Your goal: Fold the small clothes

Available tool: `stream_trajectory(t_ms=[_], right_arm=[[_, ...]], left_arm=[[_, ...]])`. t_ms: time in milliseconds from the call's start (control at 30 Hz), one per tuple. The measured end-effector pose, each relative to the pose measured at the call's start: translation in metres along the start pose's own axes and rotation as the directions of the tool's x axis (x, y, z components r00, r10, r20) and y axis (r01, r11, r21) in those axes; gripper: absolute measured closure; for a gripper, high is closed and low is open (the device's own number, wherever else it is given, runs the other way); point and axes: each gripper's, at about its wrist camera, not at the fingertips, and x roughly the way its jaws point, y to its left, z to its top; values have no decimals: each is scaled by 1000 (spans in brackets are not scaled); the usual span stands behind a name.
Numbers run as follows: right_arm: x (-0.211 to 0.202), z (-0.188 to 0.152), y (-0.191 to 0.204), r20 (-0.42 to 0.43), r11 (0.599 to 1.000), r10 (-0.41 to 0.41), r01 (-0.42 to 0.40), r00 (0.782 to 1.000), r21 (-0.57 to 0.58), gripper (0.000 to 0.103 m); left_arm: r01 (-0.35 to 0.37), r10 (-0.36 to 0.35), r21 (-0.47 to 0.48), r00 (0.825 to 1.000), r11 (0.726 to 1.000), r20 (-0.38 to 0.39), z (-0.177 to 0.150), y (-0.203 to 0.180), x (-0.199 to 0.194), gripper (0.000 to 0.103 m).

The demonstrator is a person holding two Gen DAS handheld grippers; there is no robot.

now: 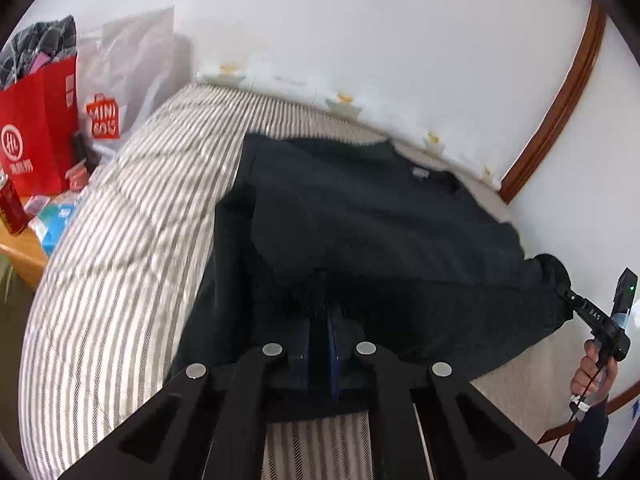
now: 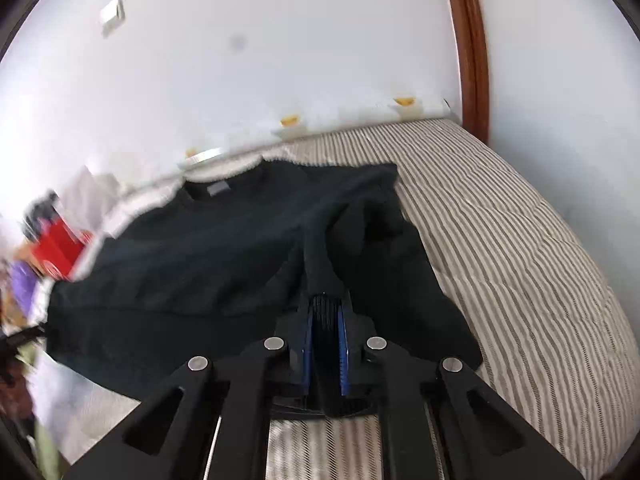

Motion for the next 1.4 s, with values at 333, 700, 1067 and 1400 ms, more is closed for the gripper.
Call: stream_trajectory(t_ms=[333,700,1067,1400], right_arm=[[12,48,1,81,999,34,-37,996,28,94],[72,78,-1,55,999,6,-9,998,51,94],[113,74,1,-84,996,-89,91,992,19,80],[50,55,24,-50,999,-35,33,998,-37,58]], left_arm=[[-84,68,101,986,991,154,39,-30,0,97],[-106,98,74,989,992,108,73,-17,58,96],[-101,99,62,995,993,32,72,-7,79,91],[-56,53,85,998,995,37,45,-16,42,70]])
